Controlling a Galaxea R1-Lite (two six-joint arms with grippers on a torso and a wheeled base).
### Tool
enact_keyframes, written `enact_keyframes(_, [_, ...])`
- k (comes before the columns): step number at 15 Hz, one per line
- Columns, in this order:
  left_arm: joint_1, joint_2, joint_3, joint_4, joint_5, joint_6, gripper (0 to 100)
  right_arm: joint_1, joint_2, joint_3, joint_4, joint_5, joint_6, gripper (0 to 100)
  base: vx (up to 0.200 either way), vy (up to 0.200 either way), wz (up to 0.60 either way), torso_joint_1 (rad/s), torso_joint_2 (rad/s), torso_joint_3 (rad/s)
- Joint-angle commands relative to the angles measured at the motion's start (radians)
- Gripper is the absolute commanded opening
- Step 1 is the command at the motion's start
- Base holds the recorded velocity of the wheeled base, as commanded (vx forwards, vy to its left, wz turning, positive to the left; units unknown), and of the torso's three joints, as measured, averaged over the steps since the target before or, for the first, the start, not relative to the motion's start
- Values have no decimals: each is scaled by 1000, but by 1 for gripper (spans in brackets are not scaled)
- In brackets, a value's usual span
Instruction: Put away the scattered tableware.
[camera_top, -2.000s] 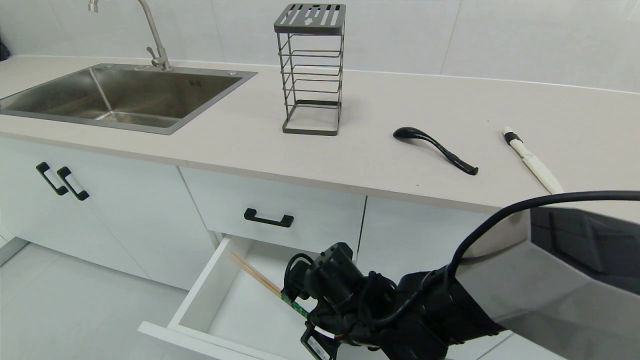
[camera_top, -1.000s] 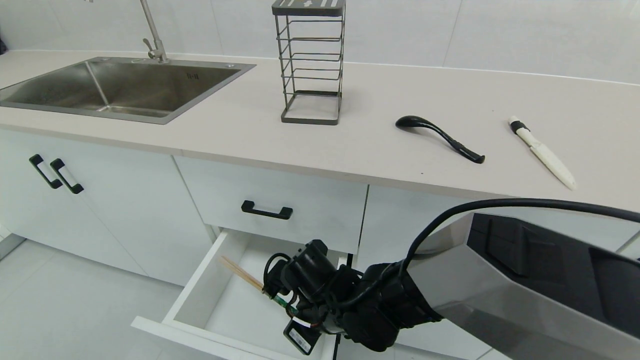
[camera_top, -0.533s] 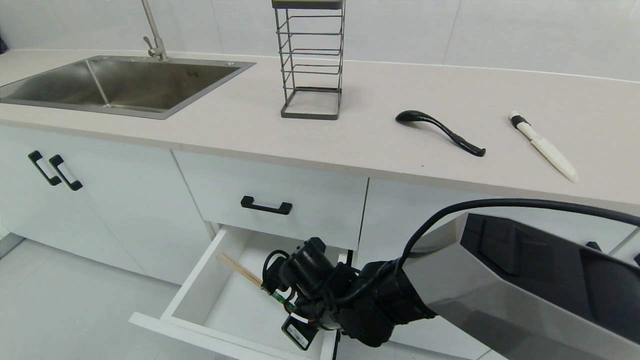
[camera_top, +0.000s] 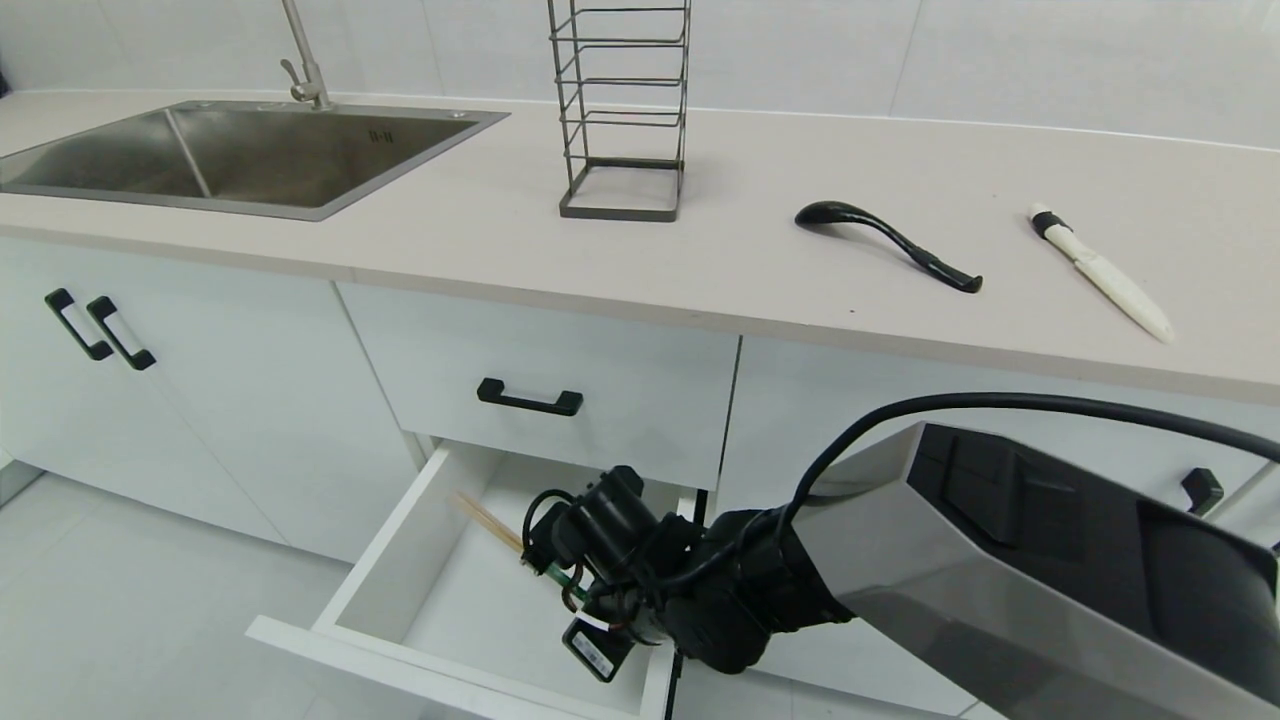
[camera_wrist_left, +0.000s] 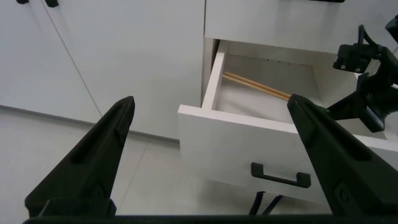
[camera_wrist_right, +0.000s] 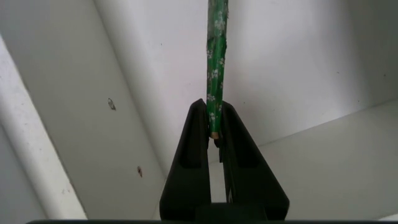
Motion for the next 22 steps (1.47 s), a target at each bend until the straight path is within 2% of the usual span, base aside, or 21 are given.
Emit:
enact_keyframes(1, [0,1,0,2,0,0,100,-3,14,-31,28,-12,14,0,0,0,0,0,0,0])
enact_keyframes(9, [2,1,0,0,0,0,100,5,48,-91,83,24,31,0,0,0,0,0,0,0])
enact_keyframes(10, [2,1,0,0,0,0,100,7,48,-86,83,27,28,100,0,0,0,0,0,0])
enact_keyframes(17, [2,1,0,0,0,0,100,16,23,-94,82,28,23,100,0,0,0,0,0,0])
enact_keyframes(22, [0,1,0,0,0,0,100,40,-102,-83,83,36,11,100,0,0,0,0,0,0])
